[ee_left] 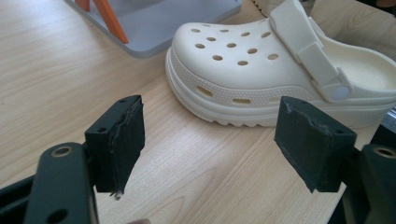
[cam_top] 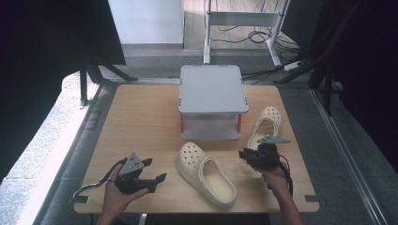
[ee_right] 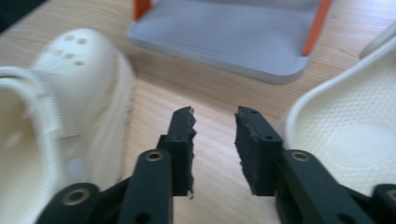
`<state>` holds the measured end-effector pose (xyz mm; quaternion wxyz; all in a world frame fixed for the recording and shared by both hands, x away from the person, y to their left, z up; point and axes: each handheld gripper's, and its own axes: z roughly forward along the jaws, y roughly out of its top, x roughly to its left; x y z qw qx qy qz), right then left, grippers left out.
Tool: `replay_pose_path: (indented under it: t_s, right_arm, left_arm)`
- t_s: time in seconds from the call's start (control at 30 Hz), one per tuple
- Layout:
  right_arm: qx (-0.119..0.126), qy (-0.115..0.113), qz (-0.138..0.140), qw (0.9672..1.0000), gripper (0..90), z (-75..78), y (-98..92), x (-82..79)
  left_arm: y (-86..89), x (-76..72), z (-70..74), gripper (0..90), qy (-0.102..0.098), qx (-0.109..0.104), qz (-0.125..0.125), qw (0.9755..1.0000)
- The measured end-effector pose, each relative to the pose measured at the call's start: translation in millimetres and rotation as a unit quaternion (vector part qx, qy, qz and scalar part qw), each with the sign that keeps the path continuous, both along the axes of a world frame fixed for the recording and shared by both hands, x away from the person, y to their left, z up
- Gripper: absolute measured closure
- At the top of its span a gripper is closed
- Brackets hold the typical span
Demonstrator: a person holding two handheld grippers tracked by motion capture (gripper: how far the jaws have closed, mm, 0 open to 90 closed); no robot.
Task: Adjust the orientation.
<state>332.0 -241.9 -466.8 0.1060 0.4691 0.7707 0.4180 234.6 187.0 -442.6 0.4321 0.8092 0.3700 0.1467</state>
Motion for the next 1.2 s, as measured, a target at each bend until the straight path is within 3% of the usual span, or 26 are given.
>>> replay_pose_path:
  t_s: [0.17,0.27,0.43,0.7,0.87,1.1,1.2]
  right_arm:
    - [-0.028,0.008,-0.017,0.9994,78.9,-9.7,9.2,20.3]
    - [-0.031,0.012,-0.02,0.9992,83.9,-13.9,10.9,24.9]
    - [-0.03,0.02,-0.03,0.9989,89.1,-17.4,7.1,26.6]
    - [-0.052,0.019,-0.037,0.9978,90.0,-16.4,5.3,20.8]
    - [-0.053,0.022,-0.04,0.9976,90.0,-15.5,-6.9,13.0]
    - [-0.031,0.031,-0.051,0.9977,90.0,-15.3,-42.0,-1.3]
    - [-0.039,0.028,-0.061,0.997,90.0,-14.7,-55.2,-7.4]
  left_arm:
    - [0.7,-0.8,1.7,24.7,-0.002,-0.003,0.001,1.0]
    - [2.1,-0.2,1.4,24.7,-0.002,-0.003,0.004,1.0]
    - [0.2,-1.0,0.8,24.7,-0.001,-0.002,0.0,1.0]
    - [3.2,-1.2,1.8,24.6,-0.002,-0.002,0.006,1.0]
    - [4.1,-2.2,2.9,24.6,-0.003,-0.004,0.006,1.0]
    - [6.6,-1.1,2.4,24.6,-0.002,-0.005,0.006,1.0]
    - [6.8,-1.6,2.6,24.5,-0.003,-0.007,0.007,1.0]
